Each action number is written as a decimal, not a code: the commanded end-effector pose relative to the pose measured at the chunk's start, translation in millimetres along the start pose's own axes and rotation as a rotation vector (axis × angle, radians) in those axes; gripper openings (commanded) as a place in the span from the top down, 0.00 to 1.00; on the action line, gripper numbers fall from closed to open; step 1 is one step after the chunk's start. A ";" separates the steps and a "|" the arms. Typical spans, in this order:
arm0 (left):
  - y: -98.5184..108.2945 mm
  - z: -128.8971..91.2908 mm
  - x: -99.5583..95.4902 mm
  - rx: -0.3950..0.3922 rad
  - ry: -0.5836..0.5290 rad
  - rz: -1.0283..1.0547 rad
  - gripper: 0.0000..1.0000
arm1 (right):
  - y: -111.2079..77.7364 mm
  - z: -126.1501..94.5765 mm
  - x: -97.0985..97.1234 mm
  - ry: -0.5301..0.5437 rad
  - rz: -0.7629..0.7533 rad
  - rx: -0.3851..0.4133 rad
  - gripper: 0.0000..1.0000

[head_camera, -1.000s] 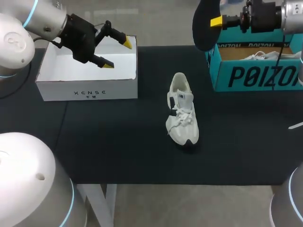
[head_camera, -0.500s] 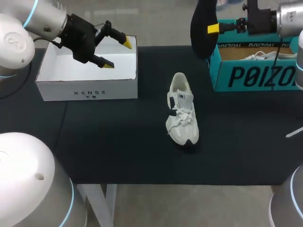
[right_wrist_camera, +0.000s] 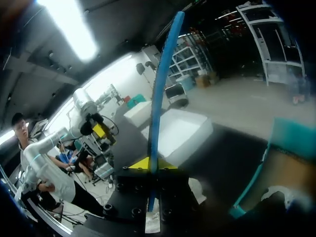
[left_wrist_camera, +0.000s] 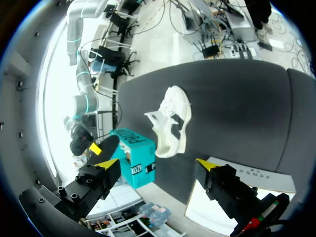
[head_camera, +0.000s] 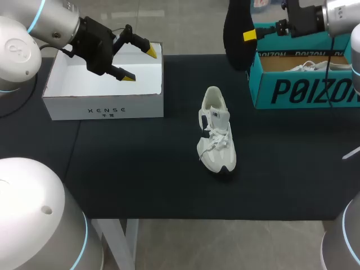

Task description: Take the shoe out of the shoebox, open the shoe tongue, remove and reinsert the insole, then place the shoe into the shoebox

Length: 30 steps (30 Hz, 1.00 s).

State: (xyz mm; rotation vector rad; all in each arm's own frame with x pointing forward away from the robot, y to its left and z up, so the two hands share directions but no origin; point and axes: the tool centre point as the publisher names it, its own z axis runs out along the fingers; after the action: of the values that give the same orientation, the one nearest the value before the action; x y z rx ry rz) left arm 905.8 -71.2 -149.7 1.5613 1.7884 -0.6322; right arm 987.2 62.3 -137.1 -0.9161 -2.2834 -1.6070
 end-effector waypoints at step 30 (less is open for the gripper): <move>-0.5 -0.2 -0.2 -0.002 0.003 0.001 0.00 | -79.5 84.7 -38.4 0.031 0.046 0.049 1.00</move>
State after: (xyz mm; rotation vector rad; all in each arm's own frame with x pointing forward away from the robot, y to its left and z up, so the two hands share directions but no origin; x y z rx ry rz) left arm 905.7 -71.2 -149.7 1.5612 1.7883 -0.6321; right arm 991.6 104.6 -246.6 -0.9015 -2.2487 -1.5255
